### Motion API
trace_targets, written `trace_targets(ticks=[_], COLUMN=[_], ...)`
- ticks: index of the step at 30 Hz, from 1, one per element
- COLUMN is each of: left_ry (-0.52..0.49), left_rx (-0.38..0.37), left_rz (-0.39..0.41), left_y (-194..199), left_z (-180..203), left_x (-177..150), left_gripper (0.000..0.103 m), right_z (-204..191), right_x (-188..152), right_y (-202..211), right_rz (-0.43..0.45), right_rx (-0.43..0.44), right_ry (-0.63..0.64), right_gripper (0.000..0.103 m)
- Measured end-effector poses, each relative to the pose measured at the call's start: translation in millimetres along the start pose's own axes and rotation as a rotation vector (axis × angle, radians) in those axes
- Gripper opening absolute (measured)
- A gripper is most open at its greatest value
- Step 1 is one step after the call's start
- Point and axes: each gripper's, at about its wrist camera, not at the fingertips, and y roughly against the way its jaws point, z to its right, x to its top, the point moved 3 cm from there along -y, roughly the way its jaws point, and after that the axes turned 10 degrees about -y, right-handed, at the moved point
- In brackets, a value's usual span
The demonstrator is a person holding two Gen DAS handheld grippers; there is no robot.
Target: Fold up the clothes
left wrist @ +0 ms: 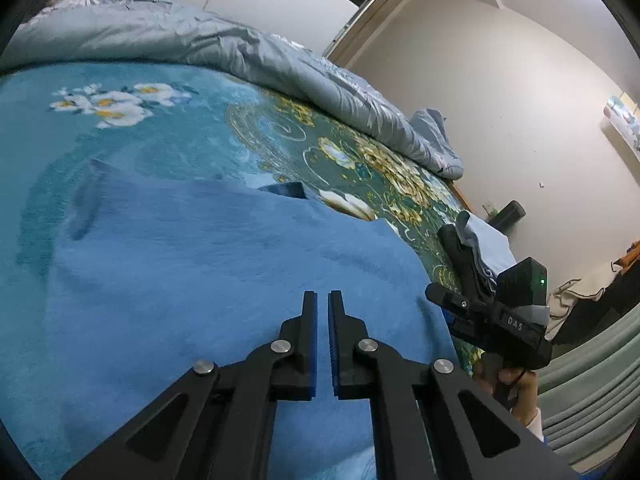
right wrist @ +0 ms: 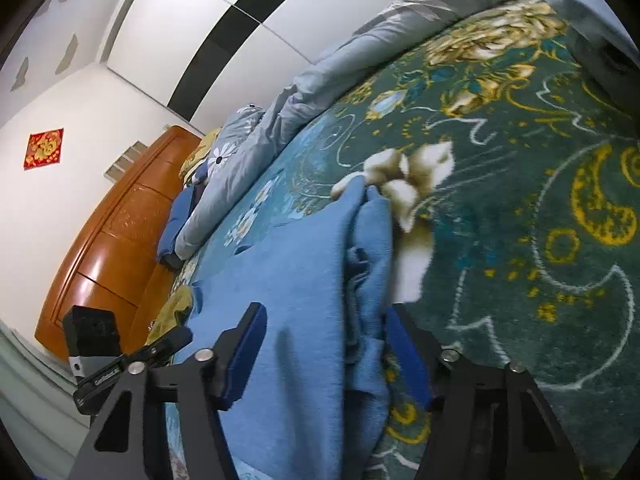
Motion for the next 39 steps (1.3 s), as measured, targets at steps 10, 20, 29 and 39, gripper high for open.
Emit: trace_targets(ticks=[10, 20, 29, 39], left_ry=[0.101, -0.004, 0.071, 0.039], left_rx=[-0.013, 0.104, 0.05, -0.05], left_rz=[-0.117, -0.057, -0.095, -0.096], left_y=[-42.5, -19.8, -34.0, -8.3], left_z=[-16.1, -1.2, -18.1, 8.3], left_x=[-22.5, -8.8, -13.7, -51.6], left_gripper=[0.002, 0.002, 0.002, 0.002], right_z=[3.3, -45.6, -106.8, -164.5], right_x=[0.0, 6.0, 0.2, -4.7], right_y=[-9.4, 6.7, 13.3, 3.6], right_rz=[-0.056, -0.029, -0.024, -0.022], right_rx=[-0.013, -0.062, -0.142, -0.214], right_ry=[-0.023, 0.071, 0.179, 0.265], right_gripper=[0.027, 0.018, 0.017, 0.017])
